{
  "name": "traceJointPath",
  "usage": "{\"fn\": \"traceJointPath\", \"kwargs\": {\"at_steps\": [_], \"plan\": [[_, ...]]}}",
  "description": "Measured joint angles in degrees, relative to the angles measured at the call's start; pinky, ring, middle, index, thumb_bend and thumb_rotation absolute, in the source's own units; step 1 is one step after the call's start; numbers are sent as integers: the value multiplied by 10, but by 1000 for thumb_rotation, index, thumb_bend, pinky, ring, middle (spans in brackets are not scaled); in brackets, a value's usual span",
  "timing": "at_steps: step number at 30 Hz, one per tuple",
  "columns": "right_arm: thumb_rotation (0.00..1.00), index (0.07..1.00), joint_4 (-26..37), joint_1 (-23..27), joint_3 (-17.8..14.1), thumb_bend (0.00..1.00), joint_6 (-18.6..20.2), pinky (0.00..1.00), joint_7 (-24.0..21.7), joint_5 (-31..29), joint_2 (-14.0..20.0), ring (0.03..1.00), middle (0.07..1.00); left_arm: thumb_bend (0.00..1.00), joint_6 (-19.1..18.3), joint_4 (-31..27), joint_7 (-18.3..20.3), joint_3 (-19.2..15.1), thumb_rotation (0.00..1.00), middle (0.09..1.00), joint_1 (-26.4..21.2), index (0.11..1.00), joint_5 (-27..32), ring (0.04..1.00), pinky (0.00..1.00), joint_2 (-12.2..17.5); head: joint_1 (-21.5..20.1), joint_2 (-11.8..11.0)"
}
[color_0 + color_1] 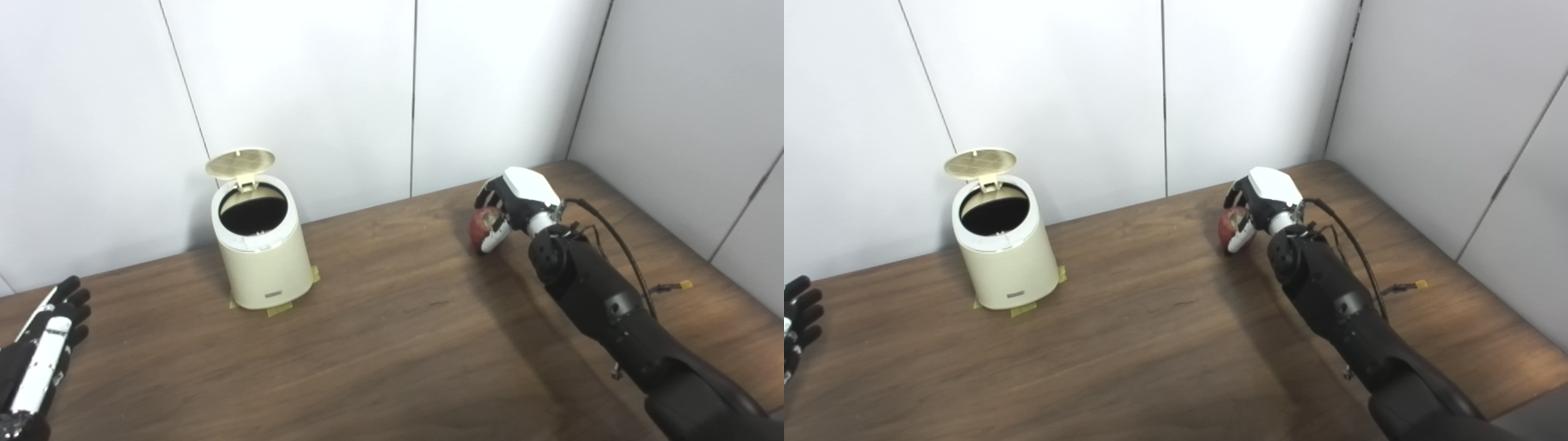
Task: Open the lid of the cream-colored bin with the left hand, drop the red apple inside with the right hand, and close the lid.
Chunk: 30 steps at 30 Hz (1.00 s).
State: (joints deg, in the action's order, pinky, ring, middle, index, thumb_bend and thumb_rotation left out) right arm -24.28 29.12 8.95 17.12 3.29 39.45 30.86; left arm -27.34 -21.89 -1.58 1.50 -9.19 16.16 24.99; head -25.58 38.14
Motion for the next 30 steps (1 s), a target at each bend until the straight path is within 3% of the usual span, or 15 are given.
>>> {"fn": "traceJointPath", "kwargs": {"at_steps": [4, 14, 20, 25, 30], "plan": [[0, 468, -2, 0, 1, 520, -8, 632, 7, -1, 0, 486, 492, 303, 0, 0, -8, 7, 856, 955, 0, 974, 4, 971, 986, 5, 2, -1], [0, 488, 3, -1, 12, 518, -18, 480, 15, 7, 2, 417, 514, 326, 0, -7, -31, 14, 812, 951, 0, 951, 18, 964, 985, 5, 28, -1], [0, 505, 117, -17, 7, 501, -25, 334, 18, 12, 4, 412, 502, 275, 0, -7, -34, 22, 844, 971, 0, 973, 17, 988, 998, 6, 59, -3], [0, 506, 210, -10, 14, 501, -37, 335, 6, 22, -8, 413, 487, 247, 0, -7, -25, 18, 813, 998, -1, 999, 10, 998, 1000, -13, 113, -9], [0, 518, 273, 13, 27, 502, -37, 426, -31, 23, -52, 416, 503, 352, 0, -7, -15, 22, 751, 954, 0, 963, -32, 953, 951, -41, 163, -16]]}}
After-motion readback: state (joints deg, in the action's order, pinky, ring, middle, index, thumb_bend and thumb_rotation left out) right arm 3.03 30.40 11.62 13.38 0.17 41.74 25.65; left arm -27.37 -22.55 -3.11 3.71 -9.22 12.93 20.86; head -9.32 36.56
